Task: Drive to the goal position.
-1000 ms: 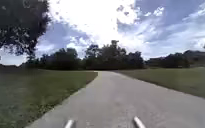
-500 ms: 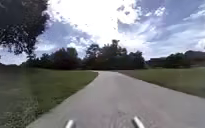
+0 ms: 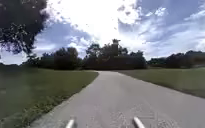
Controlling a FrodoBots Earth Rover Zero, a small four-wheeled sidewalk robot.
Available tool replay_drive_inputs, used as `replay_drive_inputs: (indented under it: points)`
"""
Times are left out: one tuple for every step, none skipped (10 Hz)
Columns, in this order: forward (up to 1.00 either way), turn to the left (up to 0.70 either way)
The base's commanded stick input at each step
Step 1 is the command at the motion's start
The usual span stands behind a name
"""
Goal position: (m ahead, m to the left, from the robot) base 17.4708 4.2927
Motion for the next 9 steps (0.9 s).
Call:
replay_drive_inputs:
  points:
    - [0.70,0.00]
    - [0.70,0.00]
    - [0.70,0.00]
    - [0.70,0.00]
    - [0.70,0.00]
    - [0.70,0.00]
    - [0.70,0.00]
    - [0.70,0.00]
    - [0.70,0.00]
